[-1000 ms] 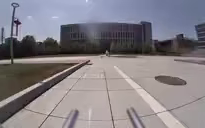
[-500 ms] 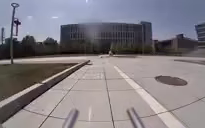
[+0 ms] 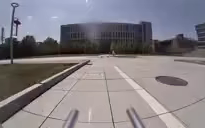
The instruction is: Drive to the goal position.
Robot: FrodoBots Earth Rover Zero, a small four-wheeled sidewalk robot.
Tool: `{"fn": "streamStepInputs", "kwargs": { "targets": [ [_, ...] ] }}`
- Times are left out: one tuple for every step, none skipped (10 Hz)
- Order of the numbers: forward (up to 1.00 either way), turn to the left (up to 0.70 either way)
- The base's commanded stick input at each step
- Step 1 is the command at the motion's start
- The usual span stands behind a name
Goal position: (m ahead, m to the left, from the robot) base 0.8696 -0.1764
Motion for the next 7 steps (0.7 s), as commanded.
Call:
{"fn": "streamStepInputs", "kwargs": {
  "targets": [
    [0.09, 0.0],
    [0.09, 0.0],
    [0.09, 0.0],
    [0.09, 0.0],
    [0.09, 0.0],
    [0.09, 0.0],
    [0.09, 0.0]
  ]
}}
